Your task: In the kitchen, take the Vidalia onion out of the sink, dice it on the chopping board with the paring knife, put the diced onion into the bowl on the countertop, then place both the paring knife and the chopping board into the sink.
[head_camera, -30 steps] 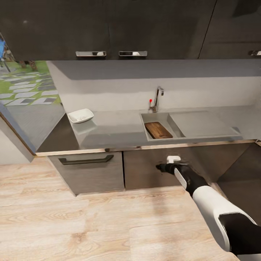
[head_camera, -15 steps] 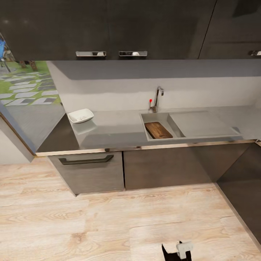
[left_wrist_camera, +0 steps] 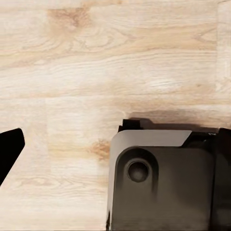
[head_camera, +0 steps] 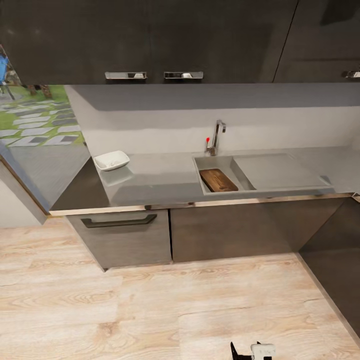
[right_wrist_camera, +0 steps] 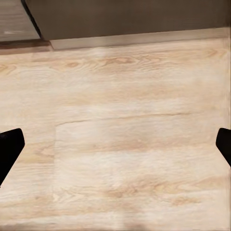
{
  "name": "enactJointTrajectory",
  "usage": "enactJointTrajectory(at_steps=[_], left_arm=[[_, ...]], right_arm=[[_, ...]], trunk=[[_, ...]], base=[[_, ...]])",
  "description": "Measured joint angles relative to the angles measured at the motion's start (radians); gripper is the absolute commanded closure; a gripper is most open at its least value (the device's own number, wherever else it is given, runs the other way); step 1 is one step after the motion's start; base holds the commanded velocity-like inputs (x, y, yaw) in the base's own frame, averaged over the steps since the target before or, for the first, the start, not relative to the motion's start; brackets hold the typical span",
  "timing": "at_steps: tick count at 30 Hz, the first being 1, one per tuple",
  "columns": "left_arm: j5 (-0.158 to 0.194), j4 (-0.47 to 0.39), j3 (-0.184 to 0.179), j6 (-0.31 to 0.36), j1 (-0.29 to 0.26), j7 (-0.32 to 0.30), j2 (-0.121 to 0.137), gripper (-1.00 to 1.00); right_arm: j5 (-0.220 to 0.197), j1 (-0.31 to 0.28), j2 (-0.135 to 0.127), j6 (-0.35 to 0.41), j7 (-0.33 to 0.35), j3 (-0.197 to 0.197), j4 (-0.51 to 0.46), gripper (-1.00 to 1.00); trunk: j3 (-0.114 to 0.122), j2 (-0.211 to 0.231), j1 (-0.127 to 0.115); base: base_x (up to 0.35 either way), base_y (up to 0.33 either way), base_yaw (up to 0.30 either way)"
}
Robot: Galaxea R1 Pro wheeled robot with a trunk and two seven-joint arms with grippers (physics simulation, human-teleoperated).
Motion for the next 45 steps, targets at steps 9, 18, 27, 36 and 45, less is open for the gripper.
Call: enactJointTrajectory(at_steps=[9,18,27,36,45], left_arm=[[0.001,0.190,-0.003,0.009,0.001,0.001,-0.001,-1.00],[0.003,0.212,-0.003,0.009,0.001,0.000,-0.021,-1.00],[0.003,0.212,-0.002,0.007,0.001,0.001,-0.022,-1.00],[0.003,0.213,-0.002,0.008,0.001,0.001,-0.022,-1.00],[0.003,0.213,-0.002,0.007,0.001,0.001,-0.022,-1.00]], right_arm=[[-0.067,0.000,-0.002,0.003,-0.003,0.000,0.002,-1.00],[-0.070,0.003,-0.007,0.068,-0.027,-0.002,0.007,-1.00],[-0.072,0.171,-0.035,0.277,-0.106,-0.003,0.008,-1.00],[-0.071,0.205,-0.053,0.280,-0.105,-0.001,0.008,-1.00],[-0.071,0.205,-0.049,0.280,-0.105,-0.001,0.008,-1.00]], trunk=[[0.014,0.000,0.000],[0.028,0.000,0.000],[0.042,0.000,0.000],[0.057,0.000,0.000],[0.071,0.000,0.000]], base=[[0.000,0.000,0.000],[0.000,0.000,0.000],[0.000,0.000,0.000],[0.000,0.000,0.000],[0.000,0.000,0.000]])
